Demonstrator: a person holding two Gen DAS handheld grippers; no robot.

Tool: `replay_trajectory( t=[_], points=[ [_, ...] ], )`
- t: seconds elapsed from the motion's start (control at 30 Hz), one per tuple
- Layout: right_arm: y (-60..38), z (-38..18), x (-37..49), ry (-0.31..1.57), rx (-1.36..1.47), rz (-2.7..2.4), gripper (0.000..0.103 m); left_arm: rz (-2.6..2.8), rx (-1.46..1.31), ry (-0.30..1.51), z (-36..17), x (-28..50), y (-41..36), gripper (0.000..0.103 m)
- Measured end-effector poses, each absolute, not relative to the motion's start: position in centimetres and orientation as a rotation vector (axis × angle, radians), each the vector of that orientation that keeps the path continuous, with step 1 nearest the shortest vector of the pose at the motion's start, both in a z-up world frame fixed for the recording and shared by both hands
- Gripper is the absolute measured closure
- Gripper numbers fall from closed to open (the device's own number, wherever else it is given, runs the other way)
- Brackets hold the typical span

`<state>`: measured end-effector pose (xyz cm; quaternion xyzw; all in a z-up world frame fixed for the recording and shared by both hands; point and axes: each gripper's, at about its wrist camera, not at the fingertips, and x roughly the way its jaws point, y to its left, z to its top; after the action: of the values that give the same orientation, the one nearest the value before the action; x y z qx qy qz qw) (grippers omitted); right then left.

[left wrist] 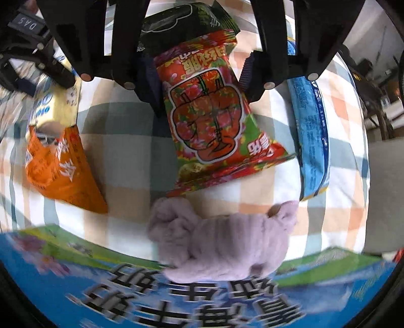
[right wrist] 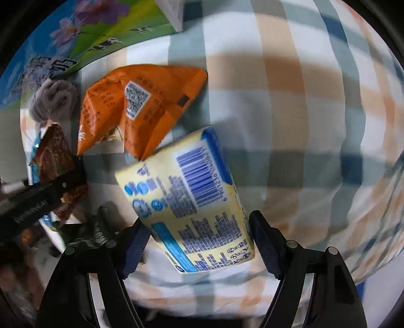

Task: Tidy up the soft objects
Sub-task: 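Carry the red bag into the box with the left tool while the right tool drops the carton beside it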

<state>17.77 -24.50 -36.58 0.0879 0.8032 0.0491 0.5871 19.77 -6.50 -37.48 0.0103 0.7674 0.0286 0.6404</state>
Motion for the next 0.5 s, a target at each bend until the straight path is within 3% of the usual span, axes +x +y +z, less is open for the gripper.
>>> replay_trajectory(
  t=[0.17,0.5],
  points=[
    [-24.3,-37.6,16.5,1.837,0.128,0.090,0.025,0.068,0.070,1.707,-37.1,18.9,-7.8,0.056],
    [-24.3,-34.6,10.8,1.776,0.166,0.103,0.036,0.052,0.085,1.518,-26.0,14.1,-10.1,0.057]
  ],
)
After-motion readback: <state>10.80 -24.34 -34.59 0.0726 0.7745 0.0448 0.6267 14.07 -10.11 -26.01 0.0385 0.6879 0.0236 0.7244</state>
